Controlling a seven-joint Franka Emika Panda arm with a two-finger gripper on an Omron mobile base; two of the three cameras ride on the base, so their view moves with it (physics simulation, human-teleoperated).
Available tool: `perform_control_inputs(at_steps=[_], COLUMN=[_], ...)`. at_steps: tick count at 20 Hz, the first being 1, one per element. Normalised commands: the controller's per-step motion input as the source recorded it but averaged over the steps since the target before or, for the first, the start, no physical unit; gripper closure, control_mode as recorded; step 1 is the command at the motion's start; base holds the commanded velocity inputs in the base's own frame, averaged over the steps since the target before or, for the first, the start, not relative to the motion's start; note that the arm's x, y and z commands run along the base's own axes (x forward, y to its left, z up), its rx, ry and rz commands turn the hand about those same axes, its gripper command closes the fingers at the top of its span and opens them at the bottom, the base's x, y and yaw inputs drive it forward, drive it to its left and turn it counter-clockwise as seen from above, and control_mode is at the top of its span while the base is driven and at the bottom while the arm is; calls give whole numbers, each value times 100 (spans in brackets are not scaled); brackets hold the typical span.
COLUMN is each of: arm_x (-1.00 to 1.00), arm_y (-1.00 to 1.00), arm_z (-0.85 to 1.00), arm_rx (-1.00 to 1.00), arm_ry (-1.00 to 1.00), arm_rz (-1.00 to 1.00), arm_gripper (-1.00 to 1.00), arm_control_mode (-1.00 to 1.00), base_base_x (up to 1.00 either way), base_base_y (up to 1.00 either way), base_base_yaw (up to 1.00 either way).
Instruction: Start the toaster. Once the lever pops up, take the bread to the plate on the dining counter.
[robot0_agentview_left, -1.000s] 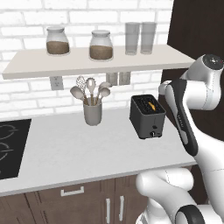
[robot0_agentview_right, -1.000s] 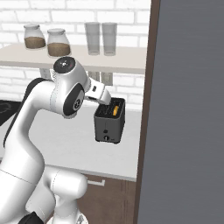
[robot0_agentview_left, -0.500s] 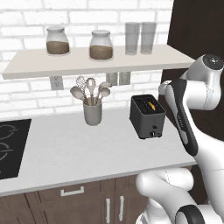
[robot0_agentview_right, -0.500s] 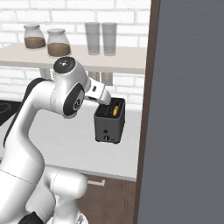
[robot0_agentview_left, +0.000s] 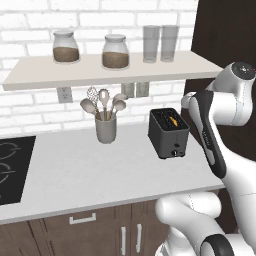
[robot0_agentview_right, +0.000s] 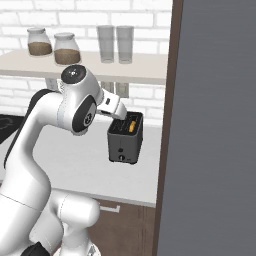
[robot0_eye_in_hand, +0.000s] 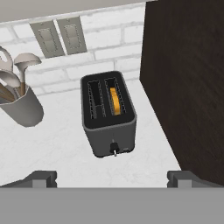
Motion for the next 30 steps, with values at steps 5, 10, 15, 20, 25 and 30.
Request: perform_control_inputs(at_steps=[5,10,15,20,25,30], arm_x=[0,0,0,0,0,0], arm_y=[0,0,0,0,0,0], arm_z=[0,0,0,0,0,0], arm_rx=[0,0,0,0,0,0], arm_ry=[0,0,0,0,0,0], arm_rz=[0,0,0,0,0,0], arm_gripper=[-100,-100,-100,-100,-100,-100], arm_control_mode=[-100,-100,-100,-100,-100,-100], base_base_x=[0,0,0,0,0,0], base_base_y=[0,0,0,0,0,0], base_base_yaw=[0,0,0,0,0,0])
